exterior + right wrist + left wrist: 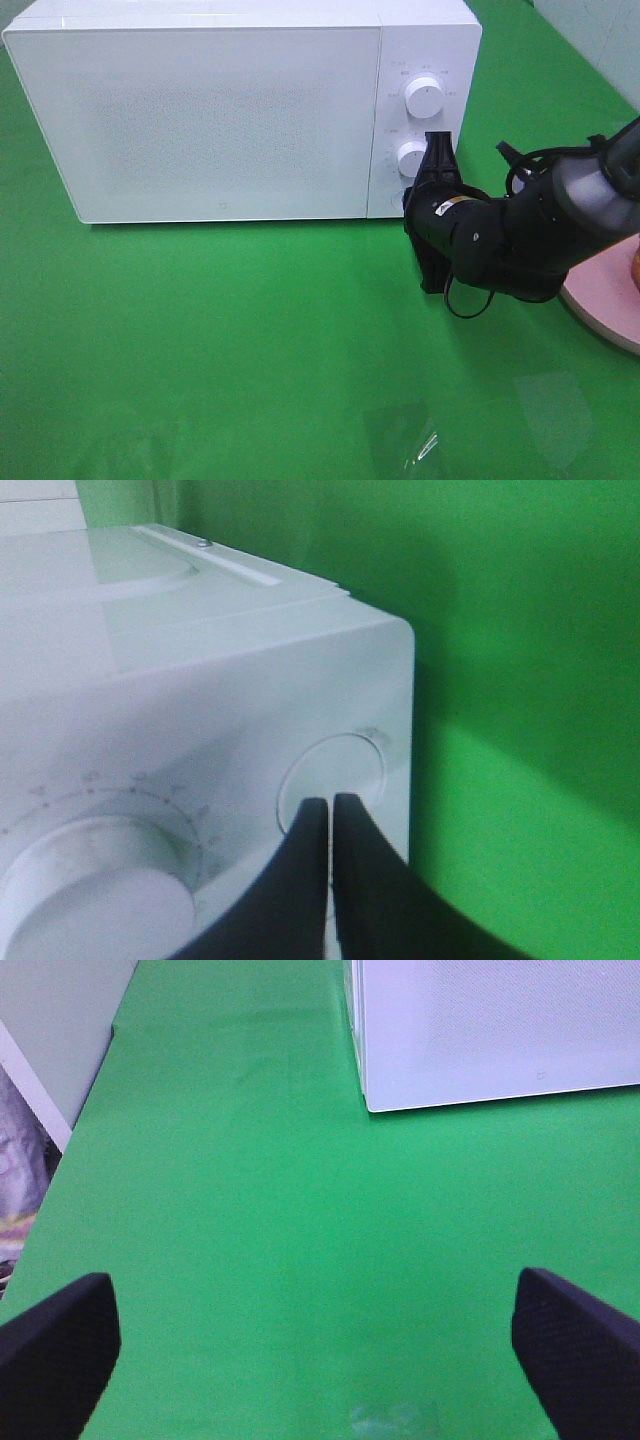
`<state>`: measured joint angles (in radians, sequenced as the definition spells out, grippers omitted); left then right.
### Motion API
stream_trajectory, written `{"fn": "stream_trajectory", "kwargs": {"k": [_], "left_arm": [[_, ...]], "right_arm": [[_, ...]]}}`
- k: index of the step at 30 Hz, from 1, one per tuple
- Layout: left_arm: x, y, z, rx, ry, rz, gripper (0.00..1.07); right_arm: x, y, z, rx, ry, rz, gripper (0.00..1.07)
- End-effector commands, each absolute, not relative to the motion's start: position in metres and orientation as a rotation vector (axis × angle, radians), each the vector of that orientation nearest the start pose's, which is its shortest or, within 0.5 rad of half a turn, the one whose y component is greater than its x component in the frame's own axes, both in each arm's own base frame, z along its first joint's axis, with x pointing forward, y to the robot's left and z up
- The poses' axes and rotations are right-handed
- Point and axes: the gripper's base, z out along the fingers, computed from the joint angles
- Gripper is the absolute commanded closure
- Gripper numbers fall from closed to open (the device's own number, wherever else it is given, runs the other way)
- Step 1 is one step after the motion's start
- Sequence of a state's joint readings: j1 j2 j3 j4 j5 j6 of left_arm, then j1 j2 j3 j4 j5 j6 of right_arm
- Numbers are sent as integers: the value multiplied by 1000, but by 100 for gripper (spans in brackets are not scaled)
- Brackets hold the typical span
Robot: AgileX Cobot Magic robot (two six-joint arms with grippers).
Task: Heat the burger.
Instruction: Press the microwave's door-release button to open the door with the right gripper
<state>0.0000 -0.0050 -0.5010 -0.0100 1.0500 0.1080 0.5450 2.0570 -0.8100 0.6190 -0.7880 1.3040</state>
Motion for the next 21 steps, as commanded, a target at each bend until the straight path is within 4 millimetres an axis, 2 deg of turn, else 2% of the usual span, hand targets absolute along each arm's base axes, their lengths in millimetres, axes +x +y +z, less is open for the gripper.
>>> {"fn": "stream_trajectory", "kwargs": {"k": [1,10,17,21], "left_arm": [[-8,-1,278,107,1992,56,7],[-8,-1,278,106,1992,55,7],[-8,-1,278,106,1992,55,7],[-8,-1,278,106,1992,55,7]], "right_arm": [[333,154,100,1422,1592,1020,107],[338,153,93,1430,1575,1015,107],[341,154,95,1431,1559,1024,107],[345,156,89,1439,1556,1033,107]]}}
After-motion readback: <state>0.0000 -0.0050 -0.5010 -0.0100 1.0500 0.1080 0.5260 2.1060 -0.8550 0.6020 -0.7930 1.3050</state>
